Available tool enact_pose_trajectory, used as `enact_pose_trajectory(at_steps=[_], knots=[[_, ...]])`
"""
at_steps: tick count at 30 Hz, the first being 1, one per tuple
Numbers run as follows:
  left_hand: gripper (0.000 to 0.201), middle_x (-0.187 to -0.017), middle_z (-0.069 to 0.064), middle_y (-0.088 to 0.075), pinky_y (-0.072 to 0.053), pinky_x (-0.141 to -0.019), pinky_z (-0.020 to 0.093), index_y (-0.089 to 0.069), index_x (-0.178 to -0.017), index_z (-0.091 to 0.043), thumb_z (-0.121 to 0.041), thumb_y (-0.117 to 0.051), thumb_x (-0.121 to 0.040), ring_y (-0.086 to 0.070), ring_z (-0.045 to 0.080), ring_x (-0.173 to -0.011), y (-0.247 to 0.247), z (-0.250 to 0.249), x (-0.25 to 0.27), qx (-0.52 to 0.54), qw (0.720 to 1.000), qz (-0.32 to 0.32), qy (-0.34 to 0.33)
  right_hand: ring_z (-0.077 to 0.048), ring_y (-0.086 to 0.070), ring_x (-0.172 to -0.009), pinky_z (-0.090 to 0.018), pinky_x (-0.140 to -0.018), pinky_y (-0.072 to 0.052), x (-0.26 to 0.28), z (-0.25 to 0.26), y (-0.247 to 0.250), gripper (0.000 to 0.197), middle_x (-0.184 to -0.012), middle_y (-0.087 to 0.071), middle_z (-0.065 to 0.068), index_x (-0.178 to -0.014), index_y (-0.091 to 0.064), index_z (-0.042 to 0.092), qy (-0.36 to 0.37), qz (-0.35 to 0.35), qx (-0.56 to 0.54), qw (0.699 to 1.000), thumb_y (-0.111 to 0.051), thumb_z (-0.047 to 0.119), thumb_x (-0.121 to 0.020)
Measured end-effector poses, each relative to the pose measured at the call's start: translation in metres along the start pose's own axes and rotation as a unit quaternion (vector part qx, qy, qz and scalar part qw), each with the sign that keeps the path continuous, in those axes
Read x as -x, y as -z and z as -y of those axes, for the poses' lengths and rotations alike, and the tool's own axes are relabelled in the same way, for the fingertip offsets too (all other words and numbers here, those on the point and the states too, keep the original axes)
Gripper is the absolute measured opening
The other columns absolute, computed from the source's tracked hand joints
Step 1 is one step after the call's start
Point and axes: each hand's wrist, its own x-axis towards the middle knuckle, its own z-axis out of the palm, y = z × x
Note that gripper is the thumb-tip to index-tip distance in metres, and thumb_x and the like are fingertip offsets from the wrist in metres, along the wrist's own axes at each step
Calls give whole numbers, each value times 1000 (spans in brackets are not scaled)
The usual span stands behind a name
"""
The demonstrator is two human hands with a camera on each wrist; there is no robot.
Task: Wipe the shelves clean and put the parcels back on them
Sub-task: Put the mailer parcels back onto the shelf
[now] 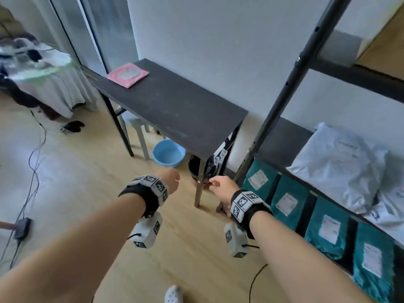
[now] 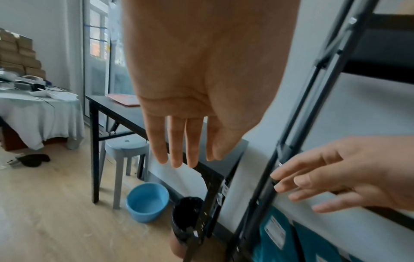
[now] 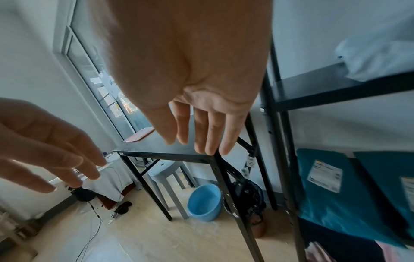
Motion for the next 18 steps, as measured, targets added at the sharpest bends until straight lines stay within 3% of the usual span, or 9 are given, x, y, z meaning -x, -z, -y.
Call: enact_pose_trajectory(at_steps=[4, 9, 18], knots=[[30, -131, 12, -54, -44, -99, 33, -58, -122, -13, -17, -47, -95, -54, 29, -118, 48, 41, -29, -17, 999, -27, 19, -26, -55, -120, -31, -101, -43, -46, 58, 11, 34, -128, -61, -9, -125, -61, 14, 23, -4, 19, 1000, -54, 17, -91], [31, -127, 12, -58, -45, -99, 37, -60, -121, -10, -17, -44, -96, -55, 31, -117, 96, 82, -80, -36, 998, -36, 36, -26, -55, -120, -32, -104, -40, -122, 125, 23, 33, -126, -63, -10, -124, -61, 10, 50, -15, -15, 999, -55, 13, -92], [30, -125, 10, -58, -44, -96, 31, -61, -119, -10, -14, -45, -94, -55, 27, -115, 189, 147, -224, 24, 995, -54, 79, -27, -60, -114, -34, -103, -42, -316, 218, 37, 29, -117, -66, -13, -118, -65, 5, 92, -6, -76, 993, -60, 10, -90]])
